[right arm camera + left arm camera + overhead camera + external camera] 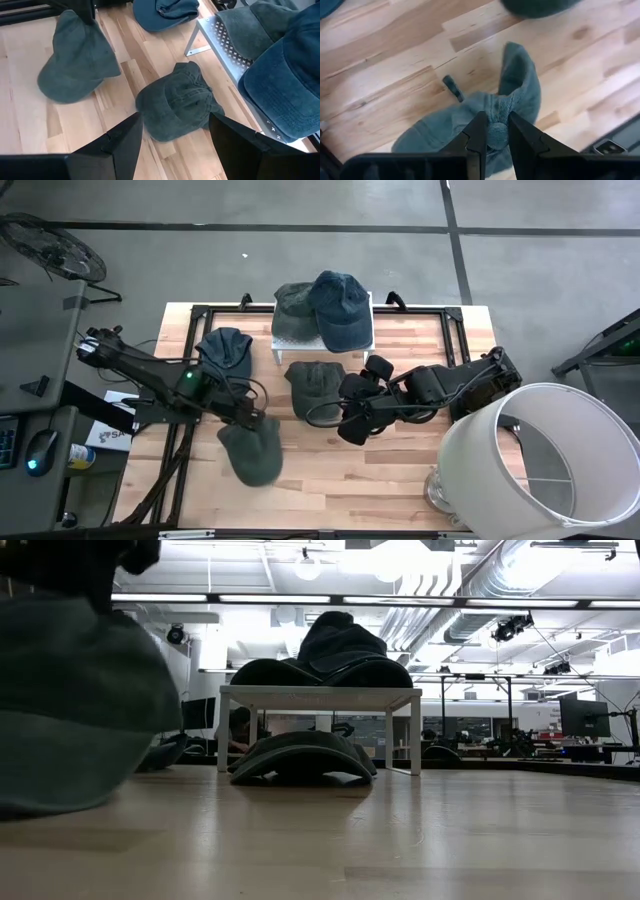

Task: Pick & Place hat
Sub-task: Put the bottom gray cap on the shelf

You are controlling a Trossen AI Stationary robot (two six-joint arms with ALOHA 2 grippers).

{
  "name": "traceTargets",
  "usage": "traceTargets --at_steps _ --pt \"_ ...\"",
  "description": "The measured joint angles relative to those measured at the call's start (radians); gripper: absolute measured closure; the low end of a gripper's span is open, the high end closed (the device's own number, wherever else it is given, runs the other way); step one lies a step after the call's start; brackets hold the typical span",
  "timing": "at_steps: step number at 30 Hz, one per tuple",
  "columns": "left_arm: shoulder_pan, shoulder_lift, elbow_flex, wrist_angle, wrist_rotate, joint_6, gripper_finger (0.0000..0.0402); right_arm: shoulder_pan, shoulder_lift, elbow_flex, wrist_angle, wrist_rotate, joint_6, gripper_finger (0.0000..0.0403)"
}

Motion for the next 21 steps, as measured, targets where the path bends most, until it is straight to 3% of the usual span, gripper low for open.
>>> traceTargets --at_steps 21 --pt "0.0 0.0 0.216 -0.009 -0.123 0.111 0.0351 0.0 0.0 0.0 0.028 0.018 -0.053 0.0181"
